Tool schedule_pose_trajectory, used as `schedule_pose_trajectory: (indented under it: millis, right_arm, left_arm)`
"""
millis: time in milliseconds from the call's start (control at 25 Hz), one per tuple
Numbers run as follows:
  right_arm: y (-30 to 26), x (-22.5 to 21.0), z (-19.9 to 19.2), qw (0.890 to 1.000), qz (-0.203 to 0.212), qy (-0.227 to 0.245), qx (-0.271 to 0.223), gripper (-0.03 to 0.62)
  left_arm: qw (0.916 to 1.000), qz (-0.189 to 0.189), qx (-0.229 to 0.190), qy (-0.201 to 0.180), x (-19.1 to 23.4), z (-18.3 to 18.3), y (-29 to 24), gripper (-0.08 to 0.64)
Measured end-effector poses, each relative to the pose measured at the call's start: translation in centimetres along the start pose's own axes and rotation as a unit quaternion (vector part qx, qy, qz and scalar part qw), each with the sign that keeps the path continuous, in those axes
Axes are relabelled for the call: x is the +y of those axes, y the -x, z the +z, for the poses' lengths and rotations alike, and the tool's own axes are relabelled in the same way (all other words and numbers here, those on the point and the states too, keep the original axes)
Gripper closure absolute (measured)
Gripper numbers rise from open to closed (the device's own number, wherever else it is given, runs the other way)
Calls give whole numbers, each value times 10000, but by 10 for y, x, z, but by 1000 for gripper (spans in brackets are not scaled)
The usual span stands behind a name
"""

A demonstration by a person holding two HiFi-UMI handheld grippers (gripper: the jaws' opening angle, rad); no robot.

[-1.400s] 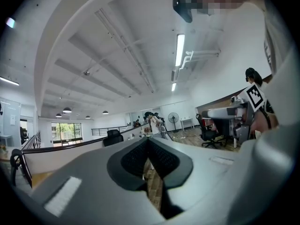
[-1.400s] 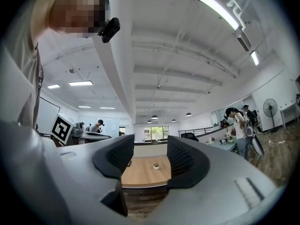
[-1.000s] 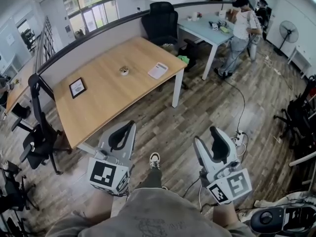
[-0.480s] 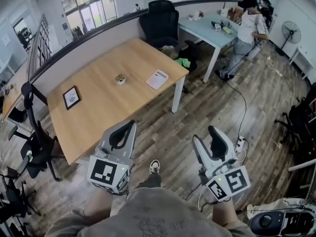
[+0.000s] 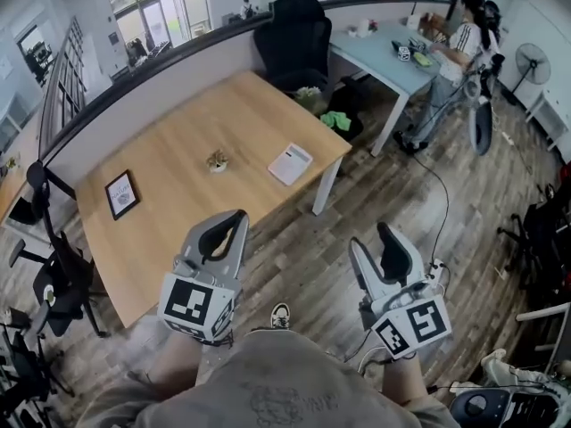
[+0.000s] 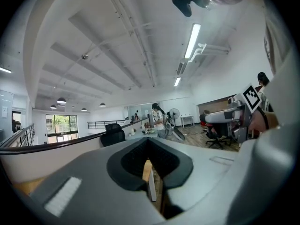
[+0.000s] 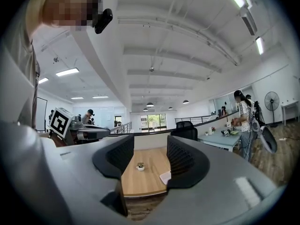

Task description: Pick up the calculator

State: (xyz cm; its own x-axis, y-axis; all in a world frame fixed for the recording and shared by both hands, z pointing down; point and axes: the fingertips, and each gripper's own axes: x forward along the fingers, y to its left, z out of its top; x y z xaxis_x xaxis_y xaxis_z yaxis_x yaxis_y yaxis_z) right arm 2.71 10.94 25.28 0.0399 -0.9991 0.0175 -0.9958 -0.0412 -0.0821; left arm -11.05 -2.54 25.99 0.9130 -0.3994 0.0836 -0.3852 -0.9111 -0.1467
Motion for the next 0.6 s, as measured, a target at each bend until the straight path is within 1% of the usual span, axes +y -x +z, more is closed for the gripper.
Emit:
schedule_pose_trajectory:
  millis: [120, 280, 600]
  right_arm:
    - [-32, -5, 0, 10000, 29, 38, 11, 388]
    - [-63, -11, -2, 10000, -1, -37, -61, 388]
    - [-94, -30, -18, 9998, -10, -55, 209, 388]
  left_arm:
    - [10000, -4, -31, -39, 24, -2, -18, 558]
    - [10000, -15, -54, -31, 47, -6, -36, 558]
    - [10000, -27, -21, 48, 68, -15, -64, 558]
